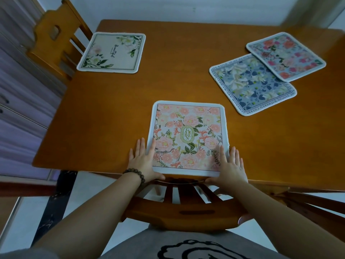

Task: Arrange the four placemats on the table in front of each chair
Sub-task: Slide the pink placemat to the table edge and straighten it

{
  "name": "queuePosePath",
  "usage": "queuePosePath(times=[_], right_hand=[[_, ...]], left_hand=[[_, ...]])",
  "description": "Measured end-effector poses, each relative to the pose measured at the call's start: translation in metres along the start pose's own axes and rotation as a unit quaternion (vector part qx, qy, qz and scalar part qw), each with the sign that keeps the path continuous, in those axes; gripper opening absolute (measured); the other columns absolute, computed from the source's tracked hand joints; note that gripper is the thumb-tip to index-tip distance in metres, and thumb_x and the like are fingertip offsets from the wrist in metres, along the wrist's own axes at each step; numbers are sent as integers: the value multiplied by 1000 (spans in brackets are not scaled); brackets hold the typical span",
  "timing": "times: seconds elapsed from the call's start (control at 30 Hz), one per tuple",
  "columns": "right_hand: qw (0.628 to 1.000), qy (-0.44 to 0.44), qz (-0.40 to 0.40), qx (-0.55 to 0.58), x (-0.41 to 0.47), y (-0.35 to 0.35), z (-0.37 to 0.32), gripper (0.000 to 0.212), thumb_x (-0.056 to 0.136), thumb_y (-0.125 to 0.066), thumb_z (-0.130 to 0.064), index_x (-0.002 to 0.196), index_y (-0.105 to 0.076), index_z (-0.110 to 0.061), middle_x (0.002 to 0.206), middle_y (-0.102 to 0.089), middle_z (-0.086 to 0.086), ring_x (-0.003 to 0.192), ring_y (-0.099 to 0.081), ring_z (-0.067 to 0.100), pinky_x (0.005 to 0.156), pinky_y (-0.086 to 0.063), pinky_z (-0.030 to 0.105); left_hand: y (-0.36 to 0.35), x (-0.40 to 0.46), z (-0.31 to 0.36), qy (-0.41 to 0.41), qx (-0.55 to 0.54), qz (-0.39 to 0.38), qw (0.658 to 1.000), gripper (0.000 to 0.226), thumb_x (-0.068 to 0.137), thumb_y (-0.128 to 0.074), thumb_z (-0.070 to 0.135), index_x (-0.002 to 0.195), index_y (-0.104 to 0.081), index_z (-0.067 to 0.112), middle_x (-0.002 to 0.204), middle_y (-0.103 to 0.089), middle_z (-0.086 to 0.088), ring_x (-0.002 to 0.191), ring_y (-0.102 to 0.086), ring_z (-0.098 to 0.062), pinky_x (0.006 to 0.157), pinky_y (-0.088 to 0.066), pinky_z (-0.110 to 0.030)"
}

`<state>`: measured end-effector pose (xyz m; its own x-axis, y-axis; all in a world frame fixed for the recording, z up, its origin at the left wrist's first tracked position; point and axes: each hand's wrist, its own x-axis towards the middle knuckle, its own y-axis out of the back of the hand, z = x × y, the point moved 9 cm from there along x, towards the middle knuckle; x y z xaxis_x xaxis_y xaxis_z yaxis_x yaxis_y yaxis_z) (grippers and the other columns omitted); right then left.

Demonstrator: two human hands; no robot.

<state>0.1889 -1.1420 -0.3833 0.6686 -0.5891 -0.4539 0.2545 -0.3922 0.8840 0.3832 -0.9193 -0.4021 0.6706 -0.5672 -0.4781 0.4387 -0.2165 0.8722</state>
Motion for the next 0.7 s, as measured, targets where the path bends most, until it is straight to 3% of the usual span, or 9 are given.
queuePosePath(times=[0.1,0.27,0.53,0.7], right_hand=[[1000,17,-9,11,-1,-5,-7,138,63,-71,-71,144,30,-23,155,22,20,143,19,33,116,4,42],[1000,6,9,29,-2,-8,-9,128,68,-72,-65,148,18,-21,157,15,21,145,13,34,117,-1,42],[999,-1,23,27,-1,-5,-8,129,65,-75,-64,149,13,-21,158,9,19,146,9,33,117,0,41],[1000,5,30,4,-1,0,-9,133,59,-76,-66,149,11,-21,157,2,18,145,7,34,116,1,43]], left_hand=[[-7,1,4,-10,-10,-27,1000,145,48,-70,80,137,36,37,151,33,-10,139,29,-25,112,9,-50],[-6,0,5,-4,-41,-1,999,136,51,-75,73,147,15,38,155,27,-8,142,23,-22,112,7,-46],[-2,-3,8,-4,-26,6,1000,132,54,-75,71,149,10,36,157,21,-10,144,17,-24,115,2,-48],[-5,-5,14,0,9,-24,1000,139,53,-74,73,148,17,28,154,24,-17,142,21,-32,115,0,-52]])
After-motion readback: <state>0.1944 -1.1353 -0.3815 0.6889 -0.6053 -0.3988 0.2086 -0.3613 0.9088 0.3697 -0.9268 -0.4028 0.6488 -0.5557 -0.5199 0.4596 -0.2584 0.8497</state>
